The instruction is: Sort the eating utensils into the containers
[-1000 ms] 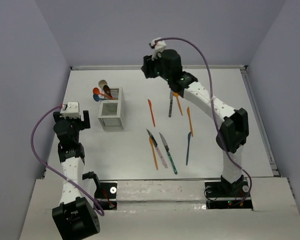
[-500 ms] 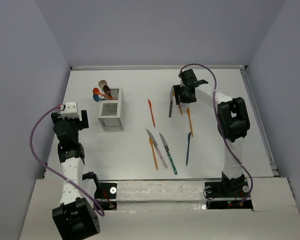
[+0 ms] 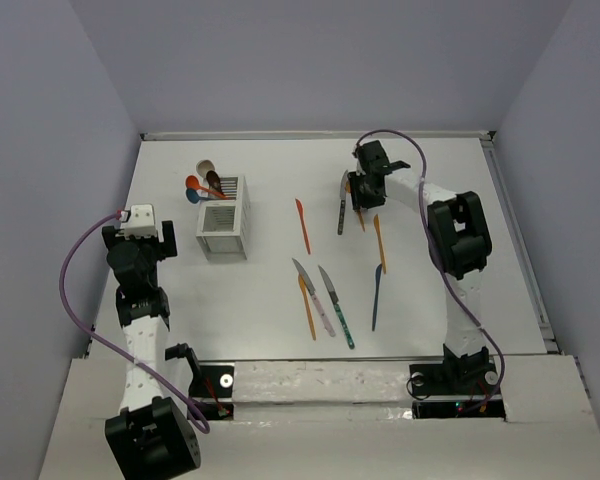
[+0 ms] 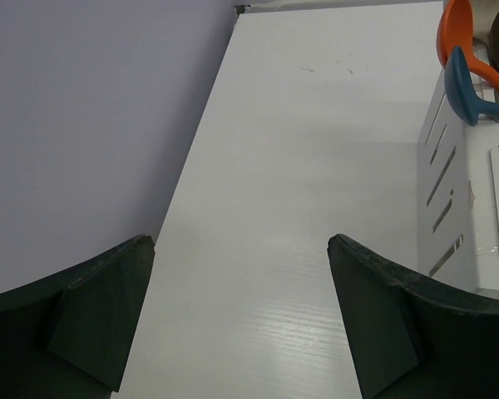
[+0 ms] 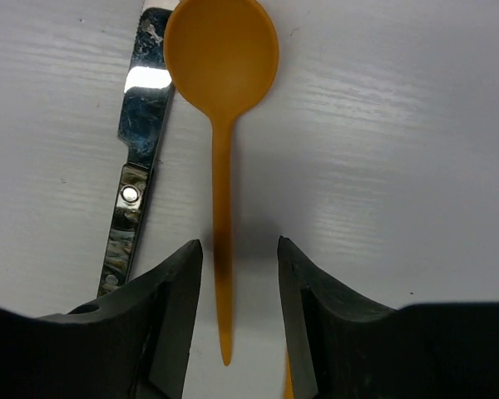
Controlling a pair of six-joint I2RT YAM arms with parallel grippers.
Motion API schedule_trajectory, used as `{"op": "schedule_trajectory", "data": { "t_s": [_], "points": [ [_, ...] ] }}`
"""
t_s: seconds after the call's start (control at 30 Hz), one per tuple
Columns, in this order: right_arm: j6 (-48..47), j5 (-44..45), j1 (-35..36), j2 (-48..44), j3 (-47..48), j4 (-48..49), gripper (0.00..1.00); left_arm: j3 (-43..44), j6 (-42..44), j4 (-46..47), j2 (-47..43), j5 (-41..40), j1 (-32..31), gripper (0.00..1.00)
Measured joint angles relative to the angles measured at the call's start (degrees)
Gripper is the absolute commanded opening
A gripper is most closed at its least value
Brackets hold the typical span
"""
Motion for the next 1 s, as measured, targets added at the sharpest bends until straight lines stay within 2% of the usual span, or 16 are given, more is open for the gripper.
{"op": "schedule_trajectory", "data": {
  "t_s": [0.03, 0.17, 0.33, 0.57, 0.7, 0.8, 0.9, 1.0],
  "points": [
    [0.0, 0.0, 0.0, 0.7, 0.2, 0.2, 0.43, -0.1, 0.0, 0.1, -0.1, 0.0, 0.0, 0.99],
    [0.0, 1.3, 0.0, 3.2, 2.1, 1.2, 0.28, -0.6, 0.0, 0.3, -0.2, -0.2, 0.0, 0.99],
    [0.9, 5.2, 0.1, 3.5, 2.5, 1.3, 0.0, -0.6, 0.0, 0.3, -0.3, -0.7, 0.0, 0.99],
    [0.9, 9.2, 0.7, 2.7, 2.5, 0.6, 0.0, -0.6, 0.0, 0.3, -0.3, -0.7, 0.0, 0.99],
    [-2.1, 9.8, 2.4, -2.5, 2.4, 1.9, 0.0, -0.6, 0.0, 0.3, -0.3, -0.7, 0.0, 0.99],
    [-6.0, 8.1, 7.2, -10.9, 0.7, 9.8, 0.0, -0.6, 0.1, 0.4, -0.2, -1.2, 0.0, 0.99],
    [-10.9, 3.1, 16.5, -20.4, -3.2, 28.5, 0.0, 0.3, 0.0, 0.0, 1.7, -3.6, 0.0, 0.99],
    [-12.8, -5.0, 24.0, -21.4, -0.4, 43.0, 0.0, 4.7, -0.3, -2.8, 5.6, -3.6, 0.5, 0.99]
  ]
}}
